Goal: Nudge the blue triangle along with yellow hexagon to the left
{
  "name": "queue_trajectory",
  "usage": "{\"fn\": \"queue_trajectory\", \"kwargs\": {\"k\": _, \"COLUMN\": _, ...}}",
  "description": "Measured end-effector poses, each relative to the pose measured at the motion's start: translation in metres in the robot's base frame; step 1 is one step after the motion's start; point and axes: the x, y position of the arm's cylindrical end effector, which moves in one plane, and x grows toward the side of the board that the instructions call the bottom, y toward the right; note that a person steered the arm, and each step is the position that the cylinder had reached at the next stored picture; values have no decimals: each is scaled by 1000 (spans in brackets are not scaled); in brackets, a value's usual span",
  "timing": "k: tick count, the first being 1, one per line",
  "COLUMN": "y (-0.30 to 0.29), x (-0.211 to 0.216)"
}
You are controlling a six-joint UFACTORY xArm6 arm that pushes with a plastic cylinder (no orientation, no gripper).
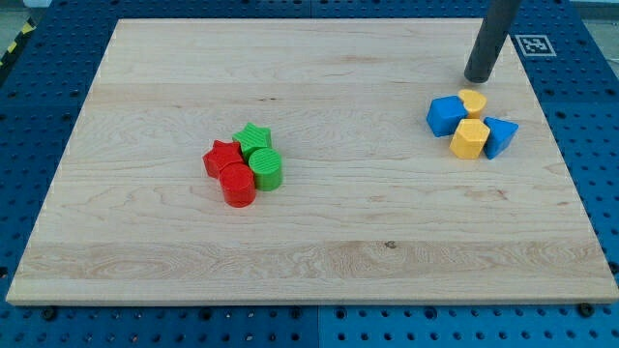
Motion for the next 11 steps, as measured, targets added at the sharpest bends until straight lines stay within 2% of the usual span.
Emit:
{"fn": "queue_trajectory", "kwargs": {"k": 1, "y": -3, "x": 0}}
{"fn": "queue_trajectory", "kwargs": {"k": 3, "y": -71, "x": 0}}
{"fn": "queue_trajectory", "kwargs": {"k": 4, "y": -25, "x": 0}}
{"fn": "queue_trajectory", "kwargs": {"k": 5, "y": 48, "x": 7}}
{"fn": "queue_trajectory", "kwargs": {"k": 6, "y": 80, "x": 66}}
{"fn": "queue_trajectory", "kwargs": {"k": 7, "y": 76, "x": 128}}
{"fn": "queue_trajectory", "kwargs": {"k": 8, "y": 63, "x": 137}}
{"fn": "queue_trajectory", "kwargs": {"k": 10, "y": -1, "x": 104}}
{"fn": "queue_trajectory", "kwargs": {"k": 11, "y": -13, "x": 107}}
